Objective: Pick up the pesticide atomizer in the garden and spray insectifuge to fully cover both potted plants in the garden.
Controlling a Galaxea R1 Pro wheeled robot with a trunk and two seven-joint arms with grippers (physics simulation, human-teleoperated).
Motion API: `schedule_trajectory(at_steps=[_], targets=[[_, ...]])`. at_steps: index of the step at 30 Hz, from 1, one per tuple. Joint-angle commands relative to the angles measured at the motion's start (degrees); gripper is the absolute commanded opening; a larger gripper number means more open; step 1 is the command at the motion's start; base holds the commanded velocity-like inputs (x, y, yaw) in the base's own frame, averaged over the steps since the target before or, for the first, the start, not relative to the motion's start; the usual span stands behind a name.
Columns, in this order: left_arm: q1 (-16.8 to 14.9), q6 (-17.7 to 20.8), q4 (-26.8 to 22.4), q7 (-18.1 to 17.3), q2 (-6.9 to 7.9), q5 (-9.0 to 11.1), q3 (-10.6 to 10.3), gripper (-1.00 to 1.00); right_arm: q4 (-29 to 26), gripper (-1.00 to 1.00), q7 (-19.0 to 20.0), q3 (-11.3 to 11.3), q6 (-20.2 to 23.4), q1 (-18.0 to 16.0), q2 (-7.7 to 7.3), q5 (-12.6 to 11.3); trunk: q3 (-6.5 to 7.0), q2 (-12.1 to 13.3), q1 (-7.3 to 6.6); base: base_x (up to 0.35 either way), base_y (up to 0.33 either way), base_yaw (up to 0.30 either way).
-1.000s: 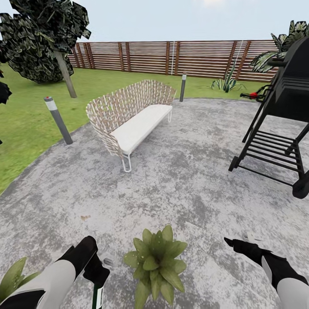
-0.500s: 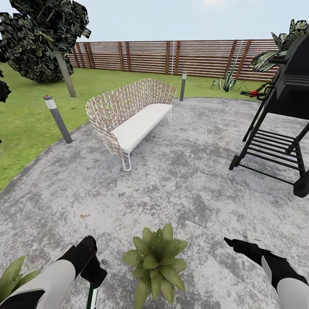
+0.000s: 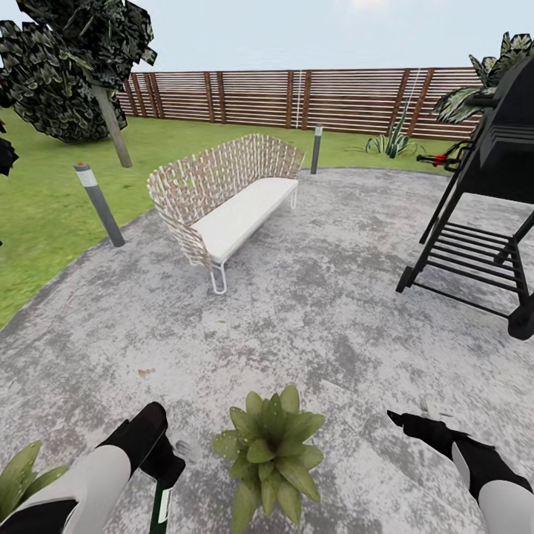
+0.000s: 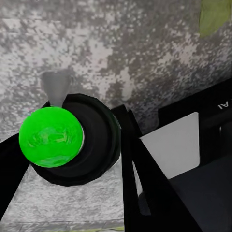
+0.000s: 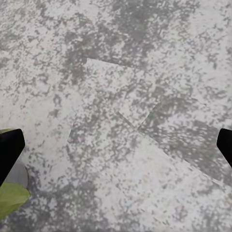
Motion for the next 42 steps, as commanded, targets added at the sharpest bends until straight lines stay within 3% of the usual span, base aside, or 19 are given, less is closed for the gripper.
schedule_trajectory(at_steps=[1,17,34,42], targets=[[0.0,0.2,-0.7,-0.5,-0.03,-0.6,0.5,-1.0,-0.1,1.0,0.5,-0.5,0.4,0.0,0.03,0.3,-0.08,0.0,0.0,0.0,0.0,0.0],[0.0,0.2,-3.3,-0.4,0.03,-0.7,0.4,-1.0,0.0,1.0,0.5,-0.5,0.4,-0.1,0.04,0.3,-0.66,0.0,0.0,0.0,0.0,0.0],[0.4,-0.1,-0.3,-0.1,-0.03,-0.6,0.4,-1.0,-0.1,1.0,0.5,-0.5,0.3,0.0,0.08,0.3,-0.66,0.0,0.0,0.0,0.0,0.0],[0.4,0.0,-6.3,-0.2,0.04,-0.6,0.5,-1.0,-0.1,1.0,0.5,-0.5,0.3,-0.1,0.05,0.3,-0.66,0.0,0.0,0.0,0.0,0.0]])
